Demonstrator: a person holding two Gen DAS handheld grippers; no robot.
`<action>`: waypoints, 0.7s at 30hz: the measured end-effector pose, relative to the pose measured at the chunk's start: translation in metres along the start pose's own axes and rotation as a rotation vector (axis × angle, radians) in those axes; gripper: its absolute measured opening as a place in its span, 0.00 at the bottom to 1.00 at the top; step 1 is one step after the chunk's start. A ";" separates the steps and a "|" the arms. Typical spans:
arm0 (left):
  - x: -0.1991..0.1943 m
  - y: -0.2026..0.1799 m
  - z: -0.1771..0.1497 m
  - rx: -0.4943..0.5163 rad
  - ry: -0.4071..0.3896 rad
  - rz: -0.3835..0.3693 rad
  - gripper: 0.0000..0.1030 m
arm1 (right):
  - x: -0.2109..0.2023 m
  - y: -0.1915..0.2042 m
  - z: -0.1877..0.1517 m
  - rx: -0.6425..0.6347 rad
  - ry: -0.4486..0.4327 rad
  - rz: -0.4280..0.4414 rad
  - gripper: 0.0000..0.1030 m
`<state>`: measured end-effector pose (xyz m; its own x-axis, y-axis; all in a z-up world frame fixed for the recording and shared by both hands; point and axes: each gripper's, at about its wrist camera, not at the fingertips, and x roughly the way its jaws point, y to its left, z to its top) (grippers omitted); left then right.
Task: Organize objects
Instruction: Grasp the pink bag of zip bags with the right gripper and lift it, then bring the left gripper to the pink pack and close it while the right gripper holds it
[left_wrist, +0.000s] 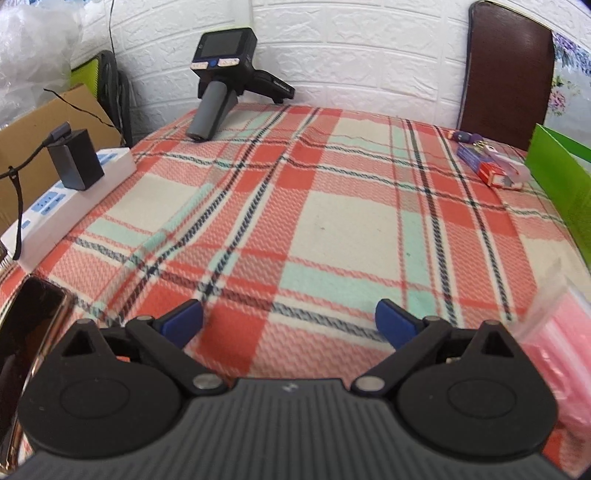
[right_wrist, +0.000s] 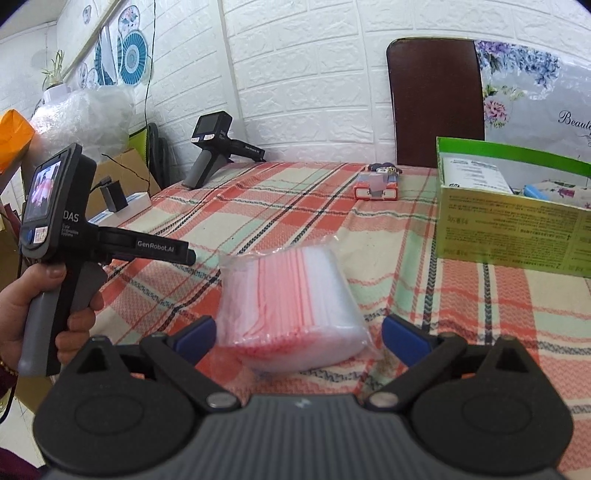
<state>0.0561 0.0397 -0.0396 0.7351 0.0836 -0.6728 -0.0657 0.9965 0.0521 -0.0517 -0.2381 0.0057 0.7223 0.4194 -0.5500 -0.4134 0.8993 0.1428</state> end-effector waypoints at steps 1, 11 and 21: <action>-0.003 -0.001 0.001 -0.005 0.013 -0.020 0.96 | 0.000 -0.002 -0.001 -0.001 0.004 -0.005 0.97; -0.046 -0.030 0.004 0.011 0.197 -0.462 0.89 | 0.012 -0.026 -0.003 0.111 0.074 0.003 0.98; -0.021 -0.072 -0.005 0.008 0.291 -0.575 0.89 | 0.013 -0.024 -0.002 0.102 0.095 0.008 0.99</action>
<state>0.0421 -0.0334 -0.0333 0.4382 -0.4676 -0.7677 0.2903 0.8819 -0.3715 -0.0339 -0.2543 -0.0062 0.6610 0.4174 -0.6236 -0.3573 0.9058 0.2276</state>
